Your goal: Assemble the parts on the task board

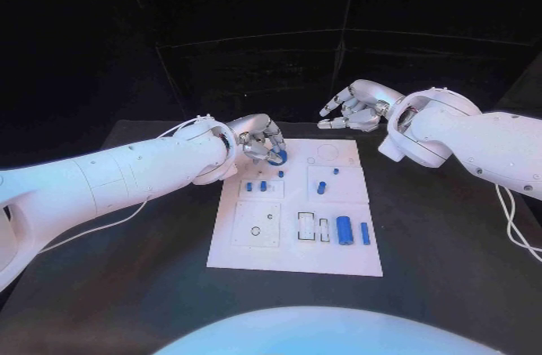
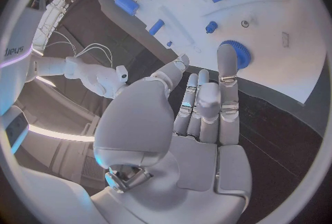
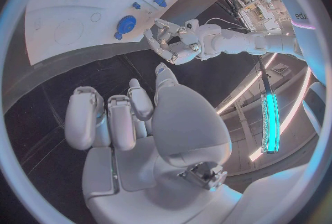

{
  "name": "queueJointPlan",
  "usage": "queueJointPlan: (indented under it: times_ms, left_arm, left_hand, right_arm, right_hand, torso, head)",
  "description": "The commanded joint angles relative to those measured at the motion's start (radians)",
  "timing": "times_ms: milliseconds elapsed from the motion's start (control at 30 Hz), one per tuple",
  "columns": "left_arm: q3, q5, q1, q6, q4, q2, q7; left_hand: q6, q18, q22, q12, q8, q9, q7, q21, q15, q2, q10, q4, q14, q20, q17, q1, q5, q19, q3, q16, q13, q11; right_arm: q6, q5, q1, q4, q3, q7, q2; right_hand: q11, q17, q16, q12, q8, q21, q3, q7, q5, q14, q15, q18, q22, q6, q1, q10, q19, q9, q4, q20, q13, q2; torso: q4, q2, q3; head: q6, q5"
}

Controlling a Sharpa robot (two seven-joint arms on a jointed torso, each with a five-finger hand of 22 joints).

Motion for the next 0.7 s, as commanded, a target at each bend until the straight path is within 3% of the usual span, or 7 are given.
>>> queueJointPlan:
  times_ms: [33,267,600,700]
  left_arm:
    - [-0.002,-0.203,-0.004,0.042,-0.027,0.017,0.057]
    - [-0.006,-0.288,-0.016,0.097,-0.079,0.054,0.048]
    - [-0.007,-0.33,-0.027,0.117,-0.137,0.096,0.043]
    - [-0.007,-0.337,-0.03,0.123,-0.145,0.103,0.045]
  left_hand:
    - [0.024,0.005,0.009,-0.028,-0.021,-0.014,-0.003,0.015,-0.002,-0.01,0.009,-0.015,0.031,-0.001,0.045,-0.003,-0.005,0.023,0.007,0.043,-0.032,0.001]
    - [0.062,-0.022,0.171,-0.063,-0.05,-0.033,-0.008,0.171,-0.006,-0.009,0.031,-0.029,0.085,-0.005,0.145,-0.015,-0.007,0.097,0.017,0.124,-0.077,-0.002]
    - [0.086,-0.035,0.249,-0.081,-0.066,-0.042,-0.01,0.245,-0.01,0.003,0.052,-0.038,0.104,-0.008,0.164,-0.02,-0.005,0.13,0.03,0.146,-0.101,-0.004]
    - [0.09,-0.036,0.26,-0.083,-0.067,-0.042,-0.011,0.254,-0.01,0.004,0.056,-0.038,0.106,-0.009,0.165,-0.021,-0.004,0.134,0.032,0.147,-0.102,-0.005]
  right_arm:
    - [0.005,-0.001,0.002,-0.001,0.0,0.01,0.003]
    - [0.004,-0.001,0.002,-0.001,0.0,0.011,0.007]
    - [0.005,-0.001,0.002,-0.002,0.001,0.012,0.012]
    - [0.005,-0.001,0.002,-0.001,0.001,0.011,0.011]
  right_hand:
    - [0.001,0.053,-0.003,-0.001,0.004,-0.006,-0.006,-0.002,0.004,0.055,-0.006,0.003,-0.001,-0.007,0.01,-0.007,-0.006,-0.001,0.0,-0.003,0.0,0.003]
    - [0.0,0.053,-0.003,0.0,0.004,-0.006,-0.006,-0.002,0.005,0.055,-0.006,0.002,-0.001,-0.007,0.011,-0.007,-0.006,-0.001,0.0,-0.003,0.0,0.004]
    - [0.0,0.053,-0.003,0.0,0.004,-0.006,-0.006,-0.002,0.005,0.055,-0.006,0.002,-0.001,-0.007,0.011,-0.007,-0.006,-0.001,0.0,-0.003,0.0,0.004]
    - [0.0,0.053,-0.003,0.0,0.004,-0.006,-0.006,-0.002,0.005,0.055,-0.006,0.002,-0.001,-0.007,0.011,-0.007,-0.006,-0.001,0.0,-0.003,0.0,0.004]
  torso:
    - [-0.0003,-0.001,0.0009]
    - [0.0015,-0.001,0.0012]
    - [-0.001,-0.001,0.0009]
    - [0.0009,-0.001,0.001]
  head:
    - [0.003,-0.003]
    - [0.008,-0.009]
    - [0.009,-0.011]
    - [0.009,-0.014]
